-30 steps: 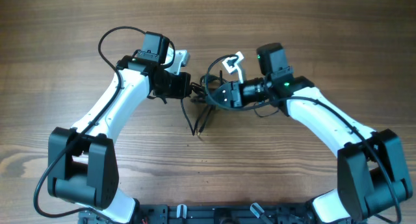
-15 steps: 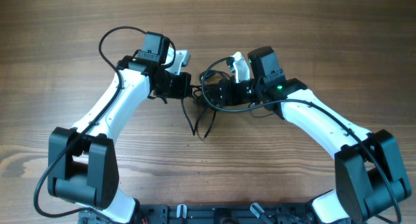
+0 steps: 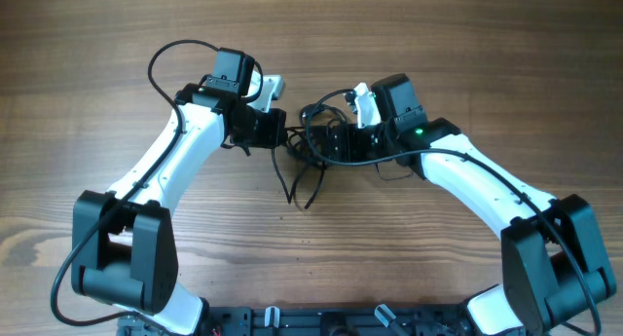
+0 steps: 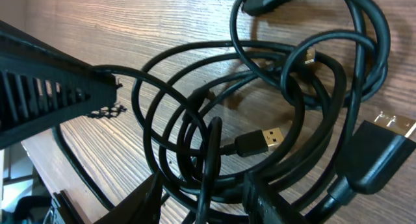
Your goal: Untangle cables
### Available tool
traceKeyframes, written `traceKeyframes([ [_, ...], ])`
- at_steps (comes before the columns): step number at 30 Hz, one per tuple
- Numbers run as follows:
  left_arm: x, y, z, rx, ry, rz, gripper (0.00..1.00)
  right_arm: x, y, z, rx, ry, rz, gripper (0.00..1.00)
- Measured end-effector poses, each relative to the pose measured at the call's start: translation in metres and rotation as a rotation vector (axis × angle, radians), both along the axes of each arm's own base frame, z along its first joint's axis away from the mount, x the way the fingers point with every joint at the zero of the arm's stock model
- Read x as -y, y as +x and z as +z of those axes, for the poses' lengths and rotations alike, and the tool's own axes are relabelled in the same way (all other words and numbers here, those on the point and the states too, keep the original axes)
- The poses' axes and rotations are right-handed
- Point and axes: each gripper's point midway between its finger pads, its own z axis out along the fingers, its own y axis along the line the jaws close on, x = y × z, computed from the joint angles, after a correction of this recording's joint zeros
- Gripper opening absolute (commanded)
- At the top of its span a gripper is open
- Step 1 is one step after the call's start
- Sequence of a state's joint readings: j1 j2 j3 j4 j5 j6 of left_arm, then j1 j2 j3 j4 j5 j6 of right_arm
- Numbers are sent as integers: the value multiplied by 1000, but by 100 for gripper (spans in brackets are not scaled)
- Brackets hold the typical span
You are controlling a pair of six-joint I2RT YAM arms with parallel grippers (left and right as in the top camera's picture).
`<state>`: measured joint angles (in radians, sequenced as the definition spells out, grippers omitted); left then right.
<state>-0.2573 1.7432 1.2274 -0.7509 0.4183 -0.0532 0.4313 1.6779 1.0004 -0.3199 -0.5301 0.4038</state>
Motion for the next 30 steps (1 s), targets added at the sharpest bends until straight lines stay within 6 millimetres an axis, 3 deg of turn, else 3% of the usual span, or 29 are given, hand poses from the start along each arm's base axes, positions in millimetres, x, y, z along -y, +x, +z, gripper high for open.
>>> traceKeyframes([
  [5,0,0,0,0,0,0,4,2,-9,-11,-25,-8,-2,43],
  [13,0,0,0,0,0,0,4,-18,-12,-13,0,10,38,42],
  [18,0,0,0,0,0,0,4,-19,-10,-26,-33,5,20,25],
  [21,0,0,0,0,0,0,4,-18,-10,-34,-51,-4,9,20],
  [24,0,0,0,0,0,0,4,-20,-6,-31,-41,7,2,5],
  [30,0,0,0,0,0,0,4,-21,-4,-30,-32,17,0,4],
])
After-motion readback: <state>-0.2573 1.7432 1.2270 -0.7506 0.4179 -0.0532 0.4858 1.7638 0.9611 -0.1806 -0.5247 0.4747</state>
